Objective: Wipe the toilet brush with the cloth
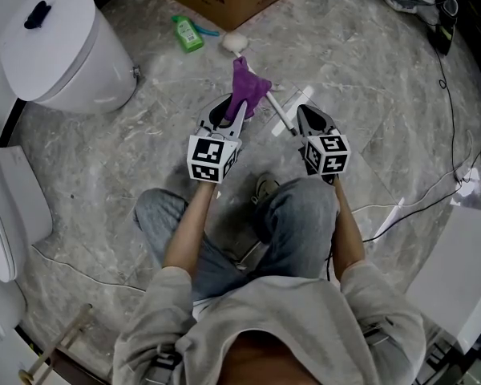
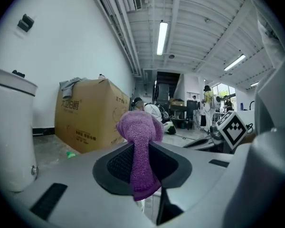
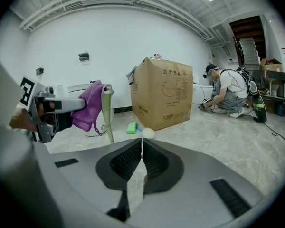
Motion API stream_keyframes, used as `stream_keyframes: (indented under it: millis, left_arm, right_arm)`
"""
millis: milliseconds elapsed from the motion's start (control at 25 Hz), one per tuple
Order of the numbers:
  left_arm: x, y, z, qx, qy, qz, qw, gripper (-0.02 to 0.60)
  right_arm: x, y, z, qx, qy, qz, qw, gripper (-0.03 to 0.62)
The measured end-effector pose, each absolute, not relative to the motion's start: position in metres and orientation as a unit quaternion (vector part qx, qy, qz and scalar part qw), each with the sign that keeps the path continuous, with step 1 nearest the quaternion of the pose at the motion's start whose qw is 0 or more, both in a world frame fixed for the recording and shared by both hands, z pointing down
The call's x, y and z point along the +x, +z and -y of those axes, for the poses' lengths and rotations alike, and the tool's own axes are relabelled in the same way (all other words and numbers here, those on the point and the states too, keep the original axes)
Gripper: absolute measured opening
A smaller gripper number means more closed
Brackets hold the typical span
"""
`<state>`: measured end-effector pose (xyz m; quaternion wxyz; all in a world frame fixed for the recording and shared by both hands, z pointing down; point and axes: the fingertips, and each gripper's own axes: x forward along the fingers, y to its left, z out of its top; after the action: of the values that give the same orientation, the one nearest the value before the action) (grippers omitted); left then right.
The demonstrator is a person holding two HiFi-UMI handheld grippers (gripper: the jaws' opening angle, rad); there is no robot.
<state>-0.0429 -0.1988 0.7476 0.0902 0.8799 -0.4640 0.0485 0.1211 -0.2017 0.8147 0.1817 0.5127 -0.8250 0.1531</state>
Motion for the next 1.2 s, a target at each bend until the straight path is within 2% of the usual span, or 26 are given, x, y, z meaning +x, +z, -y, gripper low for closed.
stream_keyframes:
  millis: [520, 880, 1040, 1200]
  left_arm:
    - [-0.078, 0.872, 0.200, 0.828, 0.120, 0.508, 0.206, 0.097]
    - [-0.080, 0.938, 0.186, 0.811, 0.190, 0.493, 0.253, 0.097]
    - [-0.086, 0.927, 0.187, 0.807, 0.165, 0.507, 0.254, 0.097]
    - [-0.099, 0.877, 0.198, 0.812, 0.104, 0.532, 0.217, 0.097]
  right_arm:
    - [0.132, 0.827, 0.195, 0.517, 0.161, 0.819, 0.190, 0.031]
    - [0.136, 0.831, 0.191, 0.517, 0.165, 0.816, 0.196, 0.031]
    - [0.138, 0.833, 0.189, 0.518, 0.166, 0.816, 0.198, 0.031]
    - [0.134, 0.833, 0.190, 0.517, 0.165, 0.817, 0.195, 0.031]
